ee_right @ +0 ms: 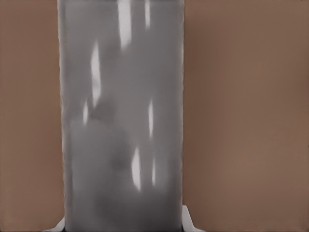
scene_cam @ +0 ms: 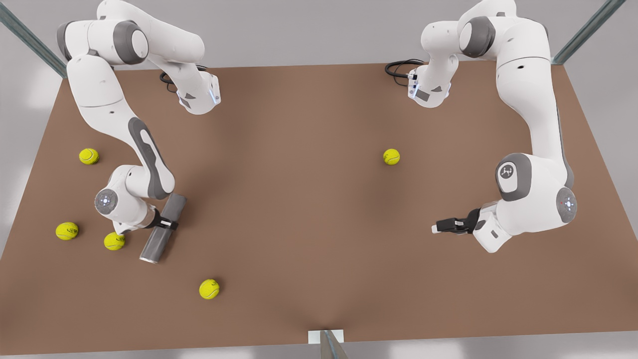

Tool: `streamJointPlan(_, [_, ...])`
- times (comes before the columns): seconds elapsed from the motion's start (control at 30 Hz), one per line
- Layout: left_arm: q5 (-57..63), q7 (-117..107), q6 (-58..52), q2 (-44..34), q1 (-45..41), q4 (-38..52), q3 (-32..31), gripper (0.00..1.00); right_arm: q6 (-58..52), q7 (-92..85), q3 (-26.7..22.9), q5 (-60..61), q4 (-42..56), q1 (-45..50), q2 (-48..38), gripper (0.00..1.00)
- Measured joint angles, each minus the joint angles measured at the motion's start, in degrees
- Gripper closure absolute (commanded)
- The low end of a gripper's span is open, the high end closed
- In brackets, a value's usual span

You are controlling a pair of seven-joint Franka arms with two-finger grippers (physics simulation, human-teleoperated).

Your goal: Put the tennis tube upright

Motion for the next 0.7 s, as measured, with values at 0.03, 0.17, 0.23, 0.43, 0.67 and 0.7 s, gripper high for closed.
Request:
streamJointPlan(0.03, [0.0, 0.0, 0.0, 0.0, 0.0, 0.0, 0.0, 0.01, -0.3, -1.3, 0.0, 0.0, 0.0, -0.1, -0.7, 0.24])
streamJointPlan(0.17, [0.0, -0.2, -0.2, -0.2, 0.0, 0.0, 0.0, 0.01, -3.0, -6.2, 0.3, 0.0, -0.4, 0.2, -4.9, 0.24])
streamJointPlan(0.23, [0.0, -0.2, -0.2, -0.3, 0.1, 0.0, 0.0, 0.01, -4.4, -6.5, 1.6, 0.0, -0.6, 0.5, -6.3, 0.24])
streamJointPlan(0.43, [0.0, -0.1, 0.0, 0.0, 0.1, 0.0, 0.1, 0.01, -6.9, -14.2, 7.7, 0.1, -1.0, 1.8, -8.9, 0.24])
streamJointPlan(0.67, [-0.1, -0.4, -0.1, -0.3, 0.1, 0.0, 0.0, 0.01, -6.6, -37.3, 7.6, -0.1, -0.9, 7.6, -9.6, 0.24])
streamJointPlan(0.7, [-0.1, -0.4, -0.1, -0.2, 0.1, 0.0, 0.0, 0.01, -6.5, -41.1, 7.7, -0.1, -1.0, 8.4, -9.6, 0.24])
